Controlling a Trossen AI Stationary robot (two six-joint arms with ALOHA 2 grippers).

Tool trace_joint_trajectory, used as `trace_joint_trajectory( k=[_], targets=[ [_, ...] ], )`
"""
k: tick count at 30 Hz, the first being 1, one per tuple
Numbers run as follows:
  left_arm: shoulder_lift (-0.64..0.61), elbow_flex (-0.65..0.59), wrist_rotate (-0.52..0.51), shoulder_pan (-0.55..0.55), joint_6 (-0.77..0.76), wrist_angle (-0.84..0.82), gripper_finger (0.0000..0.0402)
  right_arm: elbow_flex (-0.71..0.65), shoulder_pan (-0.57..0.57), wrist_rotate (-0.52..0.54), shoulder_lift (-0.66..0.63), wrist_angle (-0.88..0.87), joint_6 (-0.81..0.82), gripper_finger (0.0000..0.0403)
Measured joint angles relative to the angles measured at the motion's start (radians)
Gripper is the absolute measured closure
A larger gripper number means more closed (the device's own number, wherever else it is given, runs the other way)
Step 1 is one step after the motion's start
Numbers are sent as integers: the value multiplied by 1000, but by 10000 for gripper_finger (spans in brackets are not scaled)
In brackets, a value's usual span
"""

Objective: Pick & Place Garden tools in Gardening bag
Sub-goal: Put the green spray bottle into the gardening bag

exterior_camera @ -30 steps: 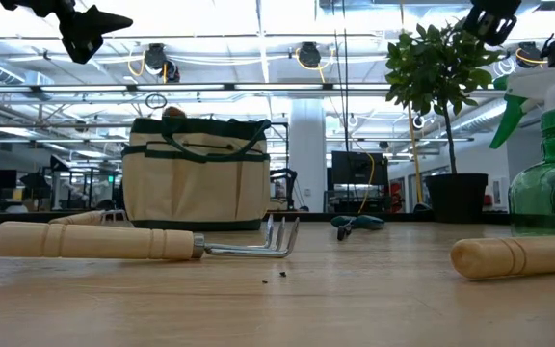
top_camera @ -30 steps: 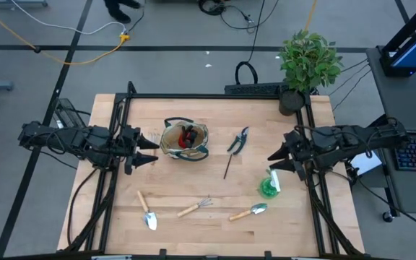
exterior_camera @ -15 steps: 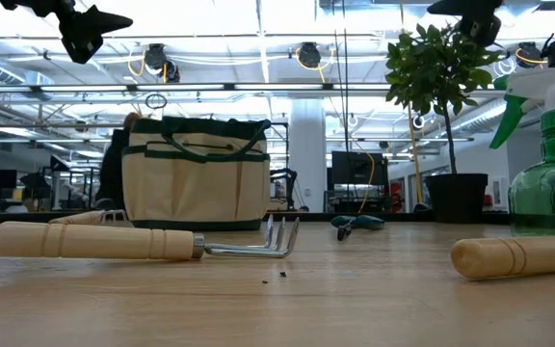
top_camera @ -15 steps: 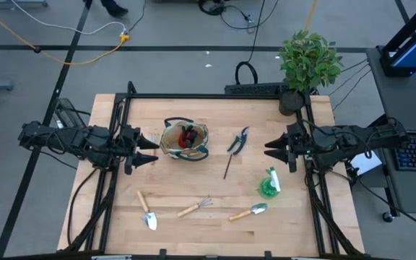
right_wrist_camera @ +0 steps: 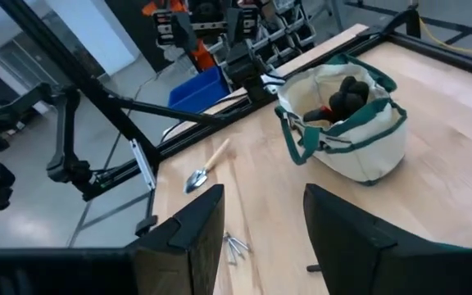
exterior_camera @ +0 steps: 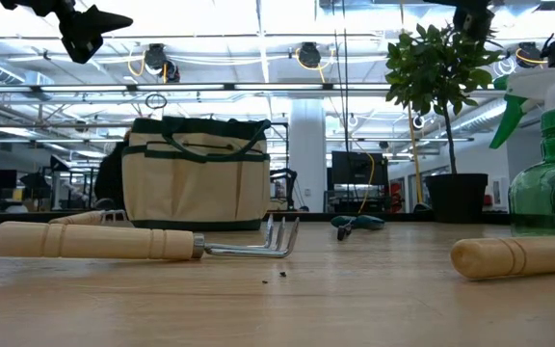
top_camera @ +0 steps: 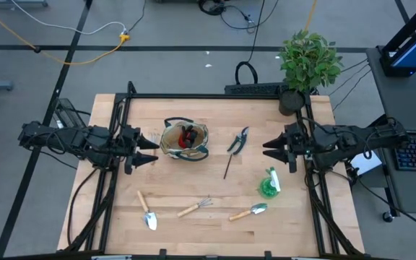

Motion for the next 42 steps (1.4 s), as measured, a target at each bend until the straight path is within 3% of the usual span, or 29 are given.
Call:
trace_joint_trajectory(
  k=[6, 10, 15, 22, 27, 42],
  targets=[
    [0, 0, 0, 0, -12, 0, 135, 85, 3, -85, 19, -68, -14, 241],
    [0, 0, 0, 0, -12, 0, 135, 227, 41, -102, 80, -280, 32, 241],
    [0, 0, -1, 0, -11, -3, 135, 385, 114, -107, 210, -620, 208, 241],
    [0, 0, -1, 0, -1, -4, 135, 470, 206, -212, 395, -949, 437, 241],
    [0, 0, -2, 0, 8, -4, 135, 470, 214, -290, 452, -1012, 481, 241],
    [0, 0, -2, 0, 11, -4, 135, 470, 155, -285, 457, -1009, 454, 241]
  ],
)
